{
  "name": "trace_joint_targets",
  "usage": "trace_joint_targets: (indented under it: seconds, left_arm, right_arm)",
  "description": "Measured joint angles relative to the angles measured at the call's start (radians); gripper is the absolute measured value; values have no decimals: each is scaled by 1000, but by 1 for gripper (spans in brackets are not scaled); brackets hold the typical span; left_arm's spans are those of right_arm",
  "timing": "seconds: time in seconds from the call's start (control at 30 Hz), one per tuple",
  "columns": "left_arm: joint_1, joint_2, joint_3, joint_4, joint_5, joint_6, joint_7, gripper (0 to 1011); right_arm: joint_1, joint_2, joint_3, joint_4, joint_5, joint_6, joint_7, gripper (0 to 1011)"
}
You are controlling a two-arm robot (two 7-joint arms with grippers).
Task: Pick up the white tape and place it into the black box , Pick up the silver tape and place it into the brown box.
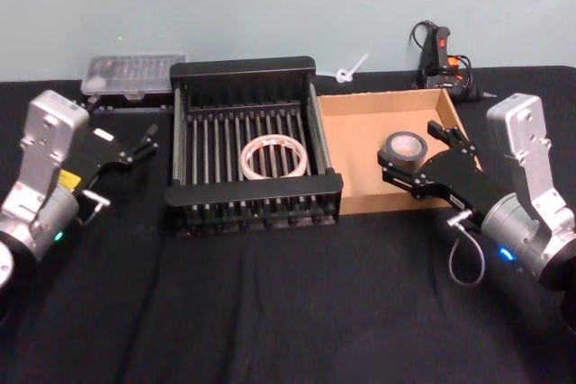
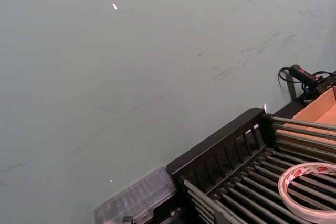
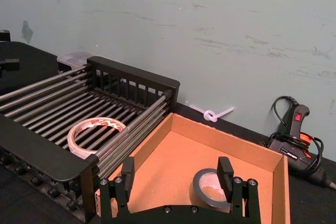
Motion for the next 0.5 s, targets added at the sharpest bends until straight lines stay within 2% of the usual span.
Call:
trace_joint_targets:
  seconds: [0.5]
  left_arm:
    - [0, 0, 0, 0, 0, 0, 0, 1001]
  right_arm:
    - [0, 0, 0, 0, 0, 0, 0, 1002]
